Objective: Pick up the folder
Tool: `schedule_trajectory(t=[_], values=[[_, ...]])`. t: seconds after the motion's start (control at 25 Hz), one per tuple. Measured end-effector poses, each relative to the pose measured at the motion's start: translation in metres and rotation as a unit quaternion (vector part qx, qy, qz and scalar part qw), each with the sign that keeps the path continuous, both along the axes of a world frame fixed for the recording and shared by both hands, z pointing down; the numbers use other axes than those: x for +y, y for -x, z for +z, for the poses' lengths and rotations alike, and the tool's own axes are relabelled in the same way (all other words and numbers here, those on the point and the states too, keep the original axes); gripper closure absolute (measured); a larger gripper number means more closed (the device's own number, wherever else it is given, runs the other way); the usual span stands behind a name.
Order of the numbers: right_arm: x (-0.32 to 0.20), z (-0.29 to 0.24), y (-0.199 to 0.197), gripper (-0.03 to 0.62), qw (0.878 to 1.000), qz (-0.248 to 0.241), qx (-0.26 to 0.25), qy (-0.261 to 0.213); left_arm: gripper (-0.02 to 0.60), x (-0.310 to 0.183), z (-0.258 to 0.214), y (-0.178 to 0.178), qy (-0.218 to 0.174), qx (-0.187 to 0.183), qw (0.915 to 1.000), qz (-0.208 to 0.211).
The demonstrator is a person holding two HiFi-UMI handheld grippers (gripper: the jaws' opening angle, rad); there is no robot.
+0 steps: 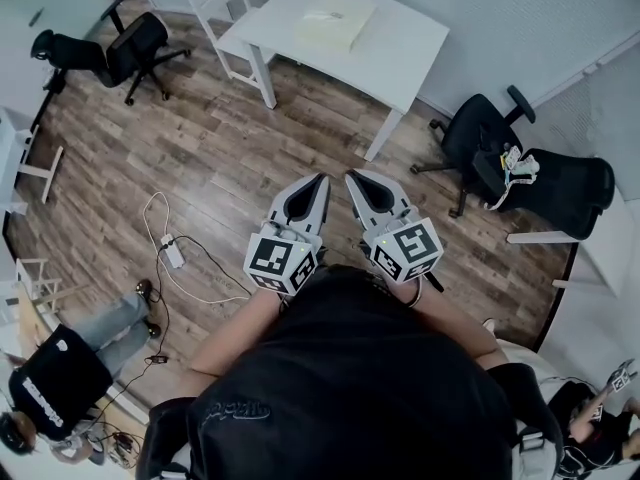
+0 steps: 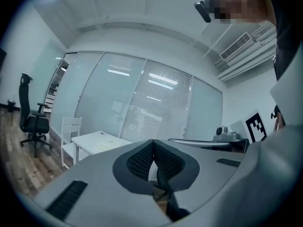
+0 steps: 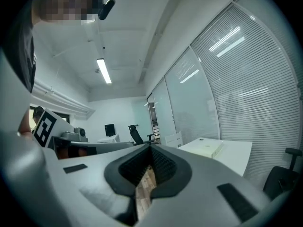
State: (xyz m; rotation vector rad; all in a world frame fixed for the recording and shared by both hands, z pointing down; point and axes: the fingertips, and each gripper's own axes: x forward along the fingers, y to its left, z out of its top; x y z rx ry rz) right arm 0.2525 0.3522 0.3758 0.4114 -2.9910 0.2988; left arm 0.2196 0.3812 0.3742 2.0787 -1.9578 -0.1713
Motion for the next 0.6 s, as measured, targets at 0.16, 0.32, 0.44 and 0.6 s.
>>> schedule_trajectory(t=[0.16,0.32,0.44,0.6], values=[[0.008,0.004,0.033,0.576,1.0,-0.014,0.0,0.003,0.569,0.009,0.005,0.03,0.003,0.003,0.9999,-0.011],[0.013,0.007,0.061,0.576,1.0,-0.029,0.003,0.005,0.569,0.013,0.011,0.058,0.009,0.01,0.9996,-0.025],[0.011,0.007,0.072,0.576,0.999,-0.034,0.005,0.005,0.569,0.013,0.013,0.07,0.012,0.013,0.9993,-0.032],[0.005,0.012,0.084,0.575,0.999,-0.044,0.008,0.011,0.569,0.006,0.018,0.082,0.016,0.017,0.9989,-0.041]])
